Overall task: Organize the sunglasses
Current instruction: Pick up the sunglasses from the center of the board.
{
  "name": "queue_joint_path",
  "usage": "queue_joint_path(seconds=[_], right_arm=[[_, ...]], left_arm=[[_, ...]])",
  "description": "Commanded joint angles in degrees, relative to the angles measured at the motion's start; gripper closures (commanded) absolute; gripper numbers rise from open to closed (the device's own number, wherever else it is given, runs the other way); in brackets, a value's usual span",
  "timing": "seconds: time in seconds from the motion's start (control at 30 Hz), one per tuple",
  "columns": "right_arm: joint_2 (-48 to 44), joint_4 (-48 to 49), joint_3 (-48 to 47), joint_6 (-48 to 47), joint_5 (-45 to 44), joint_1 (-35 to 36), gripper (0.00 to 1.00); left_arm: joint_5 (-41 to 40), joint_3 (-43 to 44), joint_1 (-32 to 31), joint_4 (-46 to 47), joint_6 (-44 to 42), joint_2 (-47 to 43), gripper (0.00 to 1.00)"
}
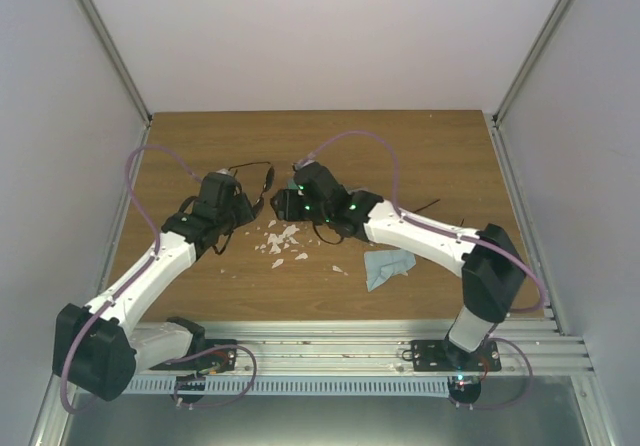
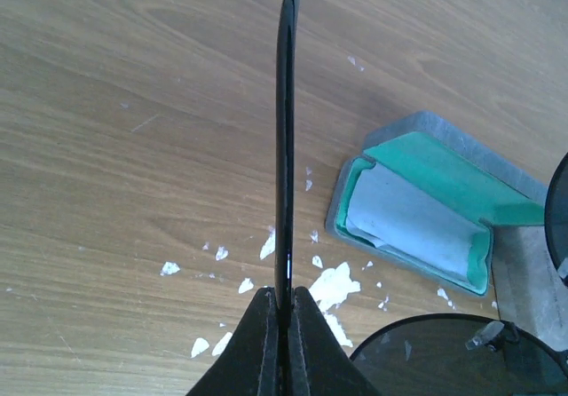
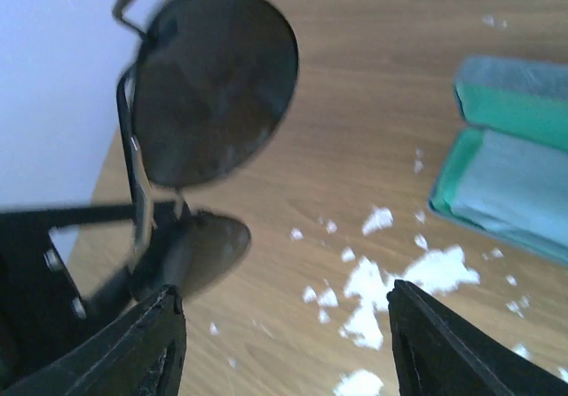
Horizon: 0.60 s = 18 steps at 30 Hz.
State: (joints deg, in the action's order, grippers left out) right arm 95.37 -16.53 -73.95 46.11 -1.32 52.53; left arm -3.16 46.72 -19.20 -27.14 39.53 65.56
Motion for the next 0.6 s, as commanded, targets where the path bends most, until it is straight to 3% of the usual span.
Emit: queue_joint_path(seconds=[0.0, 0.33, 0.57], right_arm=[[5.31, -0.18, -7.15, 6.23, -6.58, 0.95, 0.38], [12.77, -3.34, -19.20, 10.45, -8.62, 1.08, 0.42], [13.95, -2.73, -19.81, 9.99, -8.29, 1.52, 0.44]], left_arm=[[-7.48, 2.07, -2.04, -0.38, 2.90, -0.96, 1.00], [-8.60, 1.65, -2.99, 2.10, 1.34, -0.92, 1.00], [-10.02, 1.64, -2.95, 2.38, 1.35, -0.04, 1.00]])
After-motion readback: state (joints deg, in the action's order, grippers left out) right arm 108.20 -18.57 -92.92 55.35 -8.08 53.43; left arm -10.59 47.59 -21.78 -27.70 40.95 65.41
